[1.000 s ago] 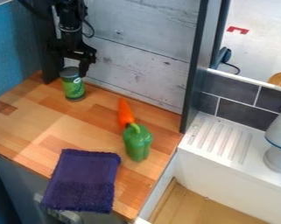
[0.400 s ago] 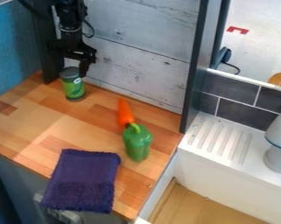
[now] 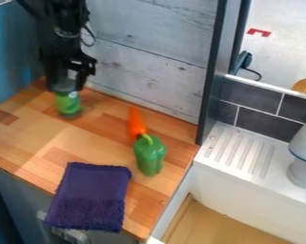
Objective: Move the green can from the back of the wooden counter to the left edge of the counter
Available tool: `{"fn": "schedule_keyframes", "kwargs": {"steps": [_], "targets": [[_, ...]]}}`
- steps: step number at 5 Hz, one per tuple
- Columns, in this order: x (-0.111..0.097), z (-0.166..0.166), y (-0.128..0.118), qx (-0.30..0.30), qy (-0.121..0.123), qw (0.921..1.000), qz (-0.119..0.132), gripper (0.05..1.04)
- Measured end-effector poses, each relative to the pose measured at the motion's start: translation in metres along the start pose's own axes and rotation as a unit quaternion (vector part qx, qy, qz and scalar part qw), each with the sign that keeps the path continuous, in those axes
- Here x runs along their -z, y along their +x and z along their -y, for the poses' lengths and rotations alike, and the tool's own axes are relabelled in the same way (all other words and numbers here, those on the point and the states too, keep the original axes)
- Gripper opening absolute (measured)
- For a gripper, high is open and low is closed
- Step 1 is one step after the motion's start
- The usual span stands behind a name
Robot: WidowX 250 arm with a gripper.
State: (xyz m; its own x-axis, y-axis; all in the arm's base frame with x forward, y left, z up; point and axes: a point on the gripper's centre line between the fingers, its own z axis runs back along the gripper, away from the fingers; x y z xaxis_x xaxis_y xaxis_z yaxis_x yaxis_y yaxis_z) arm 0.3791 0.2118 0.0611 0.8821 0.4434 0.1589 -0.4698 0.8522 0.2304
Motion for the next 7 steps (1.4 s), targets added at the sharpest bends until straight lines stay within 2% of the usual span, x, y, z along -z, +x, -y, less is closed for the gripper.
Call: {"fn": "schedule_keyframes", "kwargs": {"steps": [1, 2, 4, 6, 7], "targets": [[-0.035, -0.014, -0.012, -0.01, 0.014, 0.9996, 0.021, 0.859], [-0.029, -0.018, -0.032, -0.002, 0.026, 0.9997, 0.006, 0.859], [0.007, -0.043, -0.069, 0.006, 0.038, 0.9989, -0.027, 0.859], [0.024, -0.06, -0.081, 0.002, 0.024, 0.9993, -0.027, 0.859], [0.024, -0.061, -0.082, 0.0, 0.013, 0.9997, -0.022, 0.902]]}}
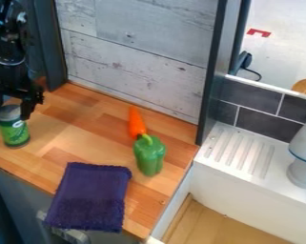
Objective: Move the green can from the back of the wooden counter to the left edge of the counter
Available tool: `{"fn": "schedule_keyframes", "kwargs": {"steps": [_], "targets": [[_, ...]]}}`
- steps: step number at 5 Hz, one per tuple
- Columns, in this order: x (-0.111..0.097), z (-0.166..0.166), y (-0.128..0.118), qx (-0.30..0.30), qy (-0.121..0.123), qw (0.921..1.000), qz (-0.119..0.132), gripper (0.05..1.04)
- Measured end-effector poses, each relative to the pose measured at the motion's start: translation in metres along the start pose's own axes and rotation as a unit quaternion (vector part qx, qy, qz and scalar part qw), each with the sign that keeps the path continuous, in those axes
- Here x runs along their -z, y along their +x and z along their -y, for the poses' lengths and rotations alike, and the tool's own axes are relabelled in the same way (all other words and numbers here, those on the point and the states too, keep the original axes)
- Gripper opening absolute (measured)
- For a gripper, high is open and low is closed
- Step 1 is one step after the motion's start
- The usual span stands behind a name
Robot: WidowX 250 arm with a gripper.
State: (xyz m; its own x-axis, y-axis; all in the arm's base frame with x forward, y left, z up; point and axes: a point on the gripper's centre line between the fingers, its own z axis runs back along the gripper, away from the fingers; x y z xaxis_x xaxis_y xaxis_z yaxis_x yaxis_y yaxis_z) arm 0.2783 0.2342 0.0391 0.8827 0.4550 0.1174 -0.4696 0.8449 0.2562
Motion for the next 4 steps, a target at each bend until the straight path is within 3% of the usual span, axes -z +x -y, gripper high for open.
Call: {"fn": "schedule_keyframes", "kwargs": {"steps": [1, 2, 3, 4], "targets": [[0.001, 0.001, -0.002, -0.01, -0.013, 0.9999, -0.004, 1.008], [0.0, 0.002, -0.004, -0.015, -0.018, 0.9997, -0.011, 1.003], [-0.013, -0.003, -0.005, -0.026, -0.013, 0.9989, -0.038, 1.002], [-0.05, -0.013, -0.008, -0.067, -0.006, 0.997, -0.037, 1.002]]}}
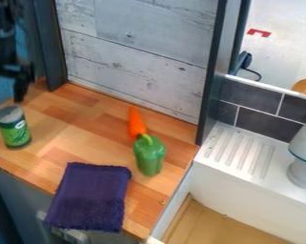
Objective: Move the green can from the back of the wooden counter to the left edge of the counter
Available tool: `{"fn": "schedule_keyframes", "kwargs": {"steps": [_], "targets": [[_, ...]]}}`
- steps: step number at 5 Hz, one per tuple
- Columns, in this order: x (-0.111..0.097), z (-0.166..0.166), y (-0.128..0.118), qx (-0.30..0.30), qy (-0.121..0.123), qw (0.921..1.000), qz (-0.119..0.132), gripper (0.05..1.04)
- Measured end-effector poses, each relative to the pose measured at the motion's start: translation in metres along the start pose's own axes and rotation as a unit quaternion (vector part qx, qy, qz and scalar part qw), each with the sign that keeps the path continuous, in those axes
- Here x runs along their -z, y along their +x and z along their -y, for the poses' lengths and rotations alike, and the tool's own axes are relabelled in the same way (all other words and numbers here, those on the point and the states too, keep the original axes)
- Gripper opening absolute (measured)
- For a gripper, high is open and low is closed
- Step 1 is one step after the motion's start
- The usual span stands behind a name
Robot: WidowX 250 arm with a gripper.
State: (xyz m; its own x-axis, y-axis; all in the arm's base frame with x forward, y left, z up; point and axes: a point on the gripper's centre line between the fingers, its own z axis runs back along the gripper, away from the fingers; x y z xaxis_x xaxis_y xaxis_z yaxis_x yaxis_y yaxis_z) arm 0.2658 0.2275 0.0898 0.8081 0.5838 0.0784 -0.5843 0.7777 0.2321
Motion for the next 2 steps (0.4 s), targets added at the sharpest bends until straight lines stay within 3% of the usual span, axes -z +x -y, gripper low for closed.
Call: {"fn": "schedule_keyframes", "kwargs": {"steps": [2], "targets": [[-0.053, 0.006, -0.038, -0.013, -0.013, 0.9986, -0.05, 1.002]]}}
